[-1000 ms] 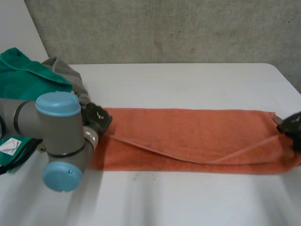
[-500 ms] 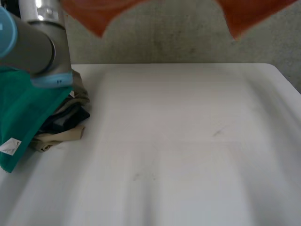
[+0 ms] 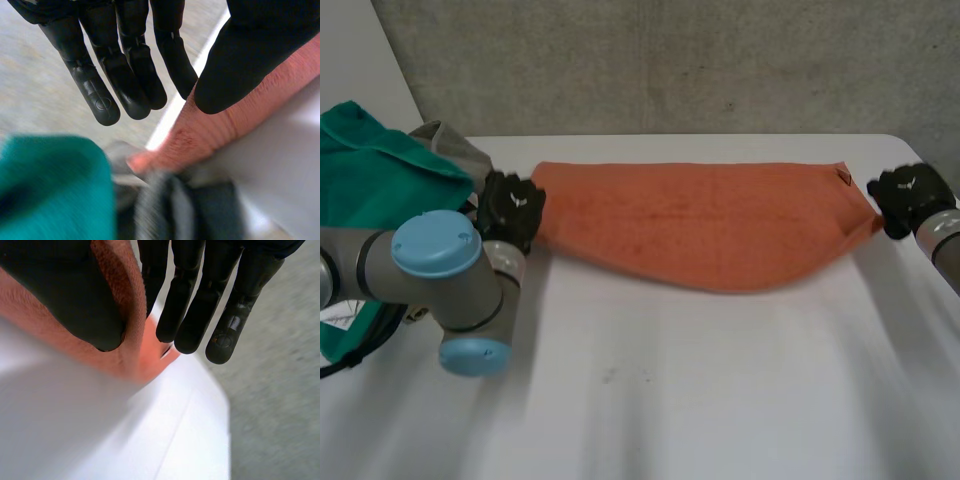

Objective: Fold the laundry.

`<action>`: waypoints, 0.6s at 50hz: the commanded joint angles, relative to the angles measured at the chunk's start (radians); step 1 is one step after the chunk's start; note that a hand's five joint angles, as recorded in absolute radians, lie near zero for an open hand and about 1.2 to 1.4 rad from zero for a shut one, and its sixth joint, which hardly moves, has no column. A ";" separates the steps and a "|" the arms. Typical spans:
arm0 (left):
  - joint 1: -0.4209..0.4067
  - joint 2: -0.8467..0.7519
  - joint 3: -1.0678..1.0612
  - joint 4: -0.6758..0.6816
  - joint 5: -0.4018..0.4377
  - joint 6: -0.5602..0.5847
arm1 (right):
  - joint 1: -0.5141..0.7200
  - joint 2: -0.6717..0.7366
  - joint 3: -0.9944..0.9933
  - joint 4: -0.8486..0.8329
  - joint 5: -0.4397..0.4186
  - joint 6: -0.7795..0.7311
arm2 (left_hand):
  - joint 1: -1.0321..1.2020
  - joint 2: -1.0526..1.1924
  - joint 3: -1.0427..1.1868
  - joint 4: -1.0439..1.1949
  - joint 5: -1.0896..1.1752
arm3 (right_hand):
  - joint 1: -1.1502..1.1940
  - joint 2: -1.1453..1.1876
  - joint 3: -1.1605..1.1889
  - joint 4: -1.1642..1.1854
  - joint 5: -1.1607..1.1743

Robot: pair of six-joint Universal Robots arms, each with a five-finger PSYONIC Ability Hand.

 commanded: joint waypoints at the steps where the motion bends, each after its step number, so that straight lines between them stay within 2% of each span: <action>1: 0.000 0.167 -0.154 -0.235 -0.006 0.004 | -0.012 -0.153 0.080 0.329 0.002 -0.131 | 0.237 0.195 0.200 0.193 0.255 | 0.337 0.213 0.210 0.206 0.236; 5: -0.001 0.286 -0.256 -0.379 -0.007 0.007 | -0.067 -0.242 0.149 0.495 0.001 -0.185 | 0.237 0.195 0.200 0.193 0.255 | 0.337 0.213 0.210 0.206 0.236; 9: -0.004 0.406 -0.357 -0.549 -0.004 0.018 | -0.150 -0.328 0.235 0.651 0.002 -0.304 | 0.237 0.195 0.200 0.193 0.255 | 0.337 0.213 0.210 0.206 0.236; 11: -0.007 0.455 -0.403 -0.679 0.007 0.044 | -0.197 -0.385 0.295 0.742 0.005 -0.416 | 0.237 0.195 0.200 0.193 0.255 | 0.337 0.213 0.210 0.206 0.236; 14: -0.010 0.465 -0.432 -0.779 0.011 0.070 | -0.251 -0.422 0.358 0.805 0.010 -0.547 | 0.237 0.195 0.200 0.193 0.255 | 0.337 0.213 0.210 0.206 0.236; 19: -0.012 0.448 -0.400 -0.760 0.024 0.084 | -0.270 -0.413 0.368 0.795 0.028 -0.579 | 0.237 0.195 0.200 0.193 0.255 | 0.337 0.213 0.210 0.206 0.236; 26: -0.015 0.285 -0.201 -0.594 0.019 0.074 | -0.253 -0.290 0.263 0.641 0.047 -0.432 | 0.237 0.195 0.200 0.193 0.255 | 0.337 0.213 0.210 0.206 0.236; 30: -0.019 0.210 -0.064 -0.490 0.017 0.069 | -0.189 -0.249 0.215 0.529 0.053 -0.338 | 0.237 0.195 0.200 0.193 0.255 | 0.337 0.213 0.210 0.206 0.236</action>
